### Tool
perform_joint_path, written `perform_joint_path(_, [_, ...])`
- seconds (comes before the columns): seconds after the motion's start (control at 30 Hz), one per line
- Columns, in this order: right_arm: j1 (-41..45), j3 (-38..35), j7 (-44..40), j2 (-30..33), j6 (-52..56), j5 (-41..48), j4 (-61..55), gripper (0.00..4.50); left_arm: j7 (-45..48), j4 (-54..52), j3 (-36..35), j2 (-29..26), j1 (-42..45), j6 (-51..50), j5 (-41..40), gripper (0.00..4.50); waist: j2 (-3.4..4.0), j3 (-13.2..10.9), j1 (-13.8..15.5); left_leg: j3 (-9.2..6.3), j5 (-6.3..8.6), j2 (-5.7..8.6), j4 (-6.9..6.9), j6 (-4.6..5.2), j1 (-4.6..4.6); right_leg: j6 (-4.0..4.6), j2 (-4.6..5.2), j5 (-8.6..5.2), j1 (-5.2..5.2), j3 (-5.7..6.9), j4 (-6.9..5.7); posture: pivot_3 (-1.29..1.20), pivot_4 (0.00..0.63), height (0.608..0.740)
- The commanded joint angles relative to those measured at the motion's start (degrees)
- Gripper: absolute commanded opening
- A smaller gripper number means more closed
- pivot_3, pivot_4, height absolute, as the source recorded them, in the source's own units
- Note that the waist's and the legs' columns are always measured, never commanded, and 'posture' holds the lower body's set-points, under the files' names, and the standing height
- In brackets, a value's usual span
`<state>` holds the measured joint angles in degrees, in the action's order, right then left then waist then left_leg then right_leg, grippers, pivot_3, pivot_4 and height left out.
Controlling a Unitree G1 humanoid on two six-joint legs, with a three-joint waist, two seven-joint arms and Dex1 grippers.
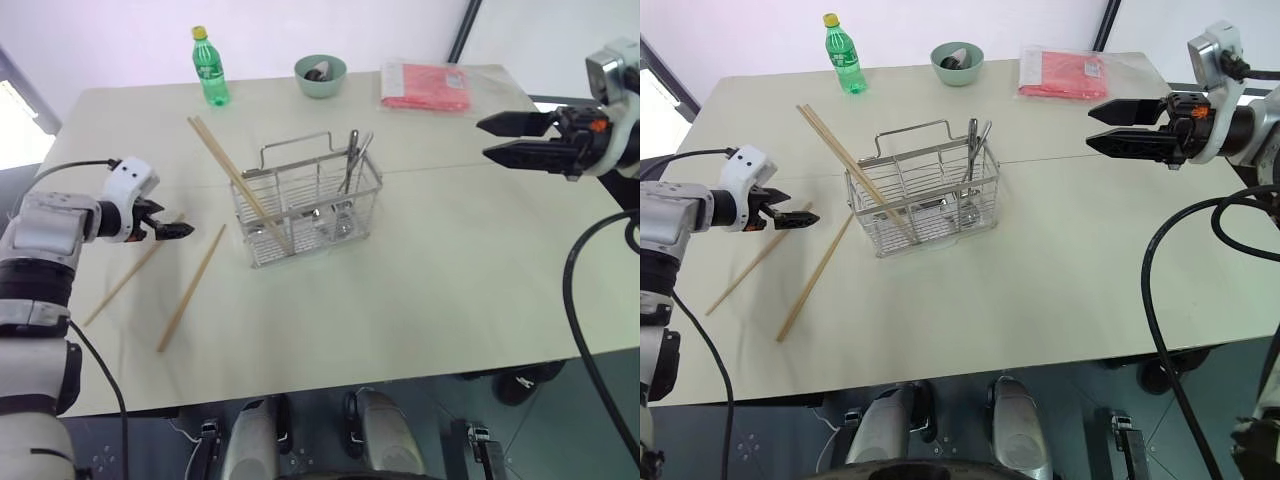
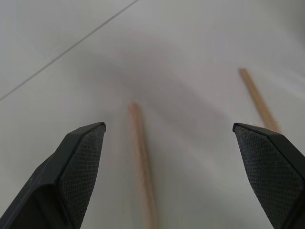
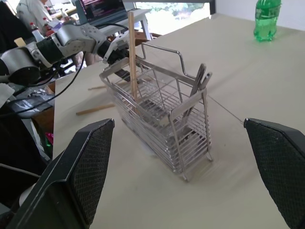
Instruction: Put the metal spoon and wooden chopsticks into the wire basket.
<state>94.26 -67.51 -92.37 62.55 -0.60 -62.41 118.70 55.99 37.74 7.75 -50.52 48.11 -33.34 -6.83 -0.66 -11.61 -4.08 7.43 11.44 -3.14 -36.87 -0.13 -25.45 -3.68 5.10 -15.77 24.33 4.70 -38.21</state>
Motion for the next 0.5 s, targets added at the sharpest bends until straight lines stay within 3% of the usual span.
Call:
perform_joint_path(0.03, [-0.6, -2.8, -0.1, 1.7, -1.4, -0.9, 1.3, 4.45, 0.0, 3.0, 0.3, -0.1, 2.0, 2.7, 2.9, 4.5, 0.0, 0.0, 0.0, 0.0, 0.0, 0.01, 0.0, 0.0, 0.0, 0.0, 0.01, 0.0, 0.0, 0.0, 0.0, 0.0, 0.15, 0.733])
perform_joint_path(0.27, [-1.2, -3.7, -0.1, 2.1, -1.1, -1.3, 1.3, 4.45, 1.9, 9.4, 3.1, 1.7, 2.0, 5.0, 7.7, 4.5, -0.01, 0.0, 0.0, -0.01, 0.0, 0.02, 0.0, 0.0, 0.01, -0.01, 0.02, 0.01, 0.0, 0.0, -0.02, 0.0, 0.15, 0.733])
perform_joint_path(0.37, [-1.1, -3.8, -0.1, 2.0, -1.1, -1.3, 1.3, 4.5, 2.3, 11.5, 3.0, 2.6, 2.5, 5.6, 8.3, 3.63, 0.01, 0.0, 0.0, 0.0, 0.01, 0.07, -0.02, 0.0, 0.06, -0.02, 0.07, 0.01, -0.02, -0.02, -0.08, 0.0, 0.15, 0.733])
perform_joint_path(0.5, [-0.6, -3.8, -0.1, 2.1, -0.6, -1.3, 1.3, 4.5, 2.4, 13.3, 2.5, 3.2, 3.2, 6.3, 8.6, 1.62, 0.01, 0.0, -0.1, -0.04, 0.05, 0.09, -0.14, 0.08, 0.11, -0.01, 0.16, 0.01, -0.03, -0.02, -0.3, 0.0, 0.15, 0.733])
